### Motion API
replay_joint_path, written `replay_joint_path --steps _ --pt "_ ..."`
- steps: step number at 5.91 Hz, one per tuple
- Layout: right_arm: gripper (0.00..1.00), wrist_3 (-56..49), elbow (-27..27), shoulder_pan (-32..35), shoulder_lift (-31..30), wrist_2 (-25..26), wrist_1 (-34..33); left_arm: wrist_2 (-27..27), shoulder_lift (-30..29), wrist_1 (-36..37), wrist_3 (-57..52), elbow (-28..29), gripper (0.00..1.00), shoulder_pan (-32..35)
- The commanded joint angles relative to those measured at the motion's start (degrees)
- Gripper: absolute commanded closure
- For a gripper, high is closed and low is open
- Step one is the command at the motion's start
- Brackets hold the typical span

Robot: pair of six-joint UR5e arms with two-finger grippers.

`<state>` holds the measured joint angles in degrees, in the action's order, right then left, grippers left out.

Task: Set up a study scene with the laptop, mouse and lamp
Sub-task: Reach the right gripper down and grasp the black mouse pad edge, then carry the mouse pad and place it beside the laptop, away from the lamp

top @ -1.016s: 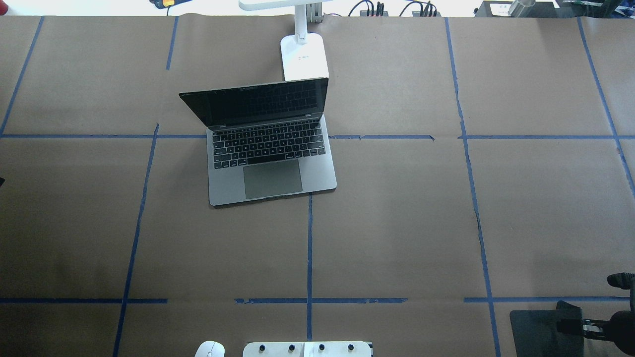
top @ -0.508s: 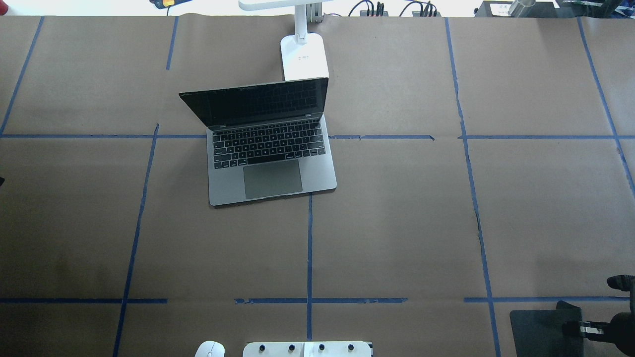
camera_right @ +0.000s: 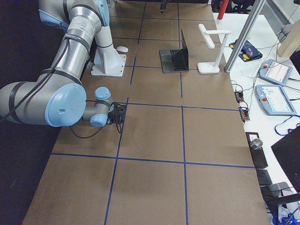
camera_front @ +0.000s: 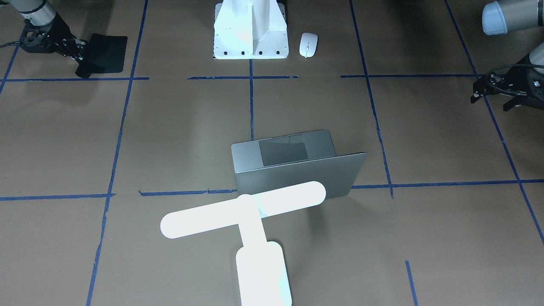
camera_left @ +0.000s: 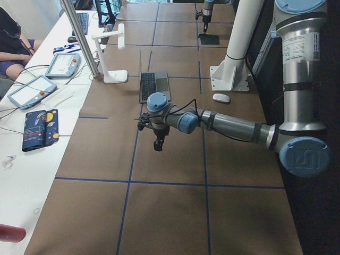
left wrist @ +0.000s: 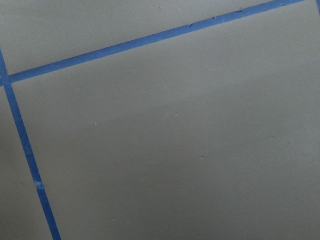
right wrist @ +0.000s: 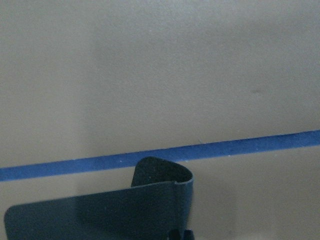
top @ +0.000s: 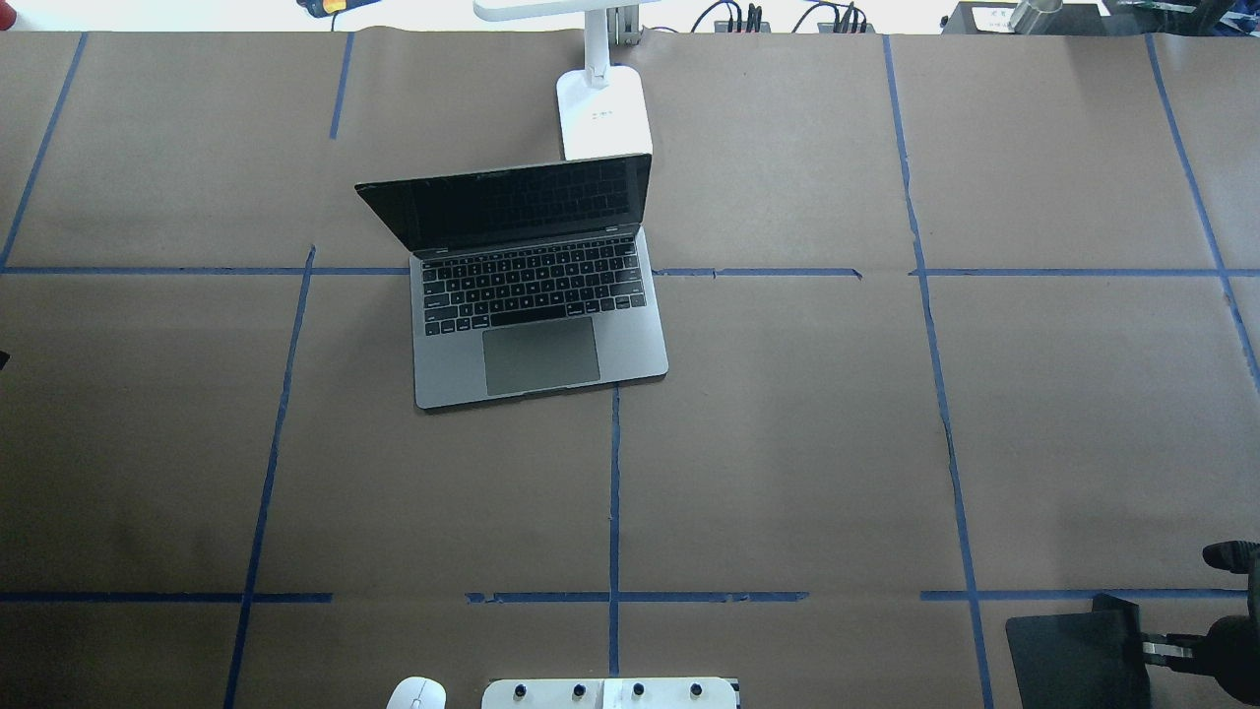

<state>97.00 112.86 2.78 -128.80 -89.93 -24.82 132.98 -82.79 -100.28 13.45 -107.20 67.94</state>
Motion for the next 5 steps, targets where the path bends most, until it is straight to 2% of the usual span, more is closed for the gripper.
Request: replay_joint_path --steps 1,3,5 --pt "1.0 -0.5 2.1 6.2 2.3 -0.3 0.0 0.0 0.0 0.0 0.1 0.0 0.0 0.0" --pt "1.0 -0.8 1.5 18.1 9.0 -4.9 -0.4 0.0 -0.1 0.0 0.1 -0.5 0.0 0.0" --pt "1.0 -4.1 -0.2 23.5 14.3 -6.3 -1.0 0.0 -0.2 0.0 1.6 -1.0 0.0 0.0"
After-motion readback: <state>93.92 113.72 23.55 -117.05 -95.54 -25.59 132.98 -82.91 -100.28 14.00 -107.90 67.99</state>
